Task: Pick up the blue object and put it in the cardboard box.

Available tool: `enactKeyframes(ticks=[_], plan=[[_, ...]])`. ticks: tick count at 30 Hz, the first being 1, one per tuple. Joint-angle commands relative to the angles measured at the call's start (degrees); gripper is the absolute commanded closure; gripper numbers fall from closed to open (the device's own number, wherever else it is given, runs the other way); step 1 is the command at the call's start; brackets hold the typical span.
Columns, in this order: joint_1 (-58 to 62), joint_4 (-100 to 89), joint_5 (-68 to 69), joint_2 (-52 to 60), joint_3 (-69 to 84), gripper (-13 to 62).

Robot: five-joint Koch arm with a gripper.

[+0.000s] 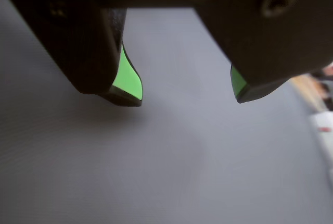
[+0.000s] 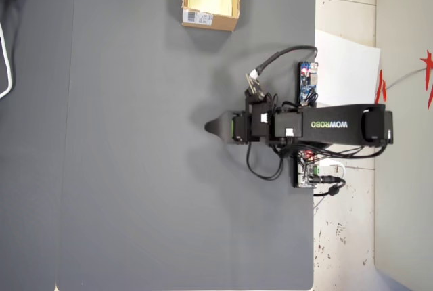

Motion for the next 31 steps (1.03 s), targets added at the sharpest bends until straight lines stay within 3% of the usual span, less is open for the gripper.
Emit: enactKeyframes(ticks=[1,14,31], plan=[[-0.09,-2.02,2.46,5.1,-0.26,15.4],[-0.09,-5.54,2.2,5.1,12.3,15.4],[0.7,-6.68,1.85,5.1,12.39,15.4]])
